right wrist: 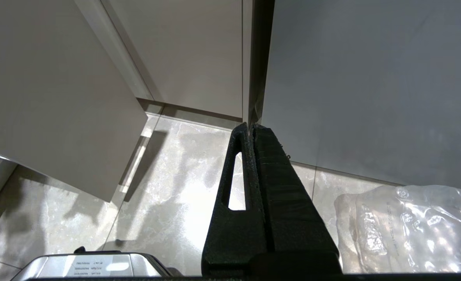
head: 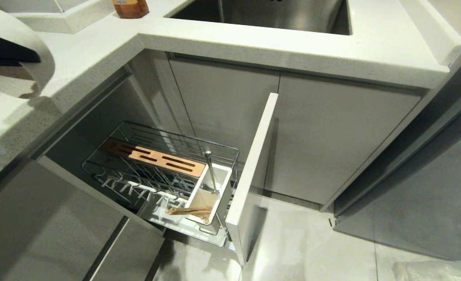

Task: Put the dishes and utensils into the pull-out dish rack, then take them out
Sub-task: Take the bowl out of the cupboard

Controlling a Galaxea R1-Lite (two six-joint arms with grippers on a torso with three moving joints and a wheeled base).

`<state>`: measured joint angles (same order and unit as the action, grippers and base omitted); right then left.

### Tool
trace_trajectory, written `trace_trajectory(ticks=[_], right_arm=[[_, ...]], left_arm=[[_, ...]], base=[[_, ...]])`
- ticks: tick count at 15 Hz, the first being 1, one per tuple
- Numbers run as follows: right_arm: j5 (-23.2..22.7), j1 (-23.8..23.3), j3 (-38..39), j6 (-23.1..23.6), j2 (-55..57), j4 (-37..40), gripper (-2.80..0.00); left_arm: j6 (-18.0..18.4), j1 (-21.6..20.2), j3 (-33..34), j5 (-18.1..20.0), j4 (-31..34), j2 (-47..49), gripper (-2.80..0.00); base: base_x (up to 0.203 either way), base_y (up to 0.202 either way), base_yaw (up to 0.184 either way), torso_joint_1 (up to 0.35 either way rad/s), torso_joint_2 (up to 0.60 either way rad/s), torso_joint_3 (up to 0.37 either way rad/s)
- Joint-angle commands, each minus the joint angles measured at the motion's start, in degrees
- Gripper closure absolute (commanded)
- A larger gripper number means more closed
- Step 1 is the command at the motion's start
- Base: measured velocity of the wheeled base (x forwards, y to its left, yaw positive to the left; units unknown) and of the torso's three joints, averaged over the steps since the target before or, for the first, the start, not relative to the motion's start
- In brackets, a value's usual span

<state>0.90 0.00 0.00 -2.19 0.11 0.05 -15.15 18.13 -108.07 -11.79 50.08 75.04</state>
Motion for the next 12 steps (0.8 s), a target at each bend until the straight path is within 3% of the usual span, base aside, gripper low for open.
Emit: trace_trajectory(ticks=[1, 7, 12], right_arm=[[0.0, 0.1, 0.1, 0.0, 0.0, 0.0, 0.00], [0.0, 0.0, 0.2, 0.0, 0.0, 0.0, 0.00], [0.0, 0.0, 0.1, 0.0, 0.0, 0.0, 0.00]], left_arm=[[2.5, -4.4, -2.9, 0.0, 2.5, -0.7, 0.00], [13.5, -25.6, -3.6, 0.8, 3.3, 0.5, 0.00], [20.6, -35.6, -4.1, 0.9, 3.5, 4.6, 0.00]], base=[[0.000, 0.000, 0.000, 0.000, 0.00, 0.000], [0.000, 0.000, 0.000, 0.000, 0.00, 0.000], [0.000, 0.000, 0.000, 0.000, 0.00, 0.000]])
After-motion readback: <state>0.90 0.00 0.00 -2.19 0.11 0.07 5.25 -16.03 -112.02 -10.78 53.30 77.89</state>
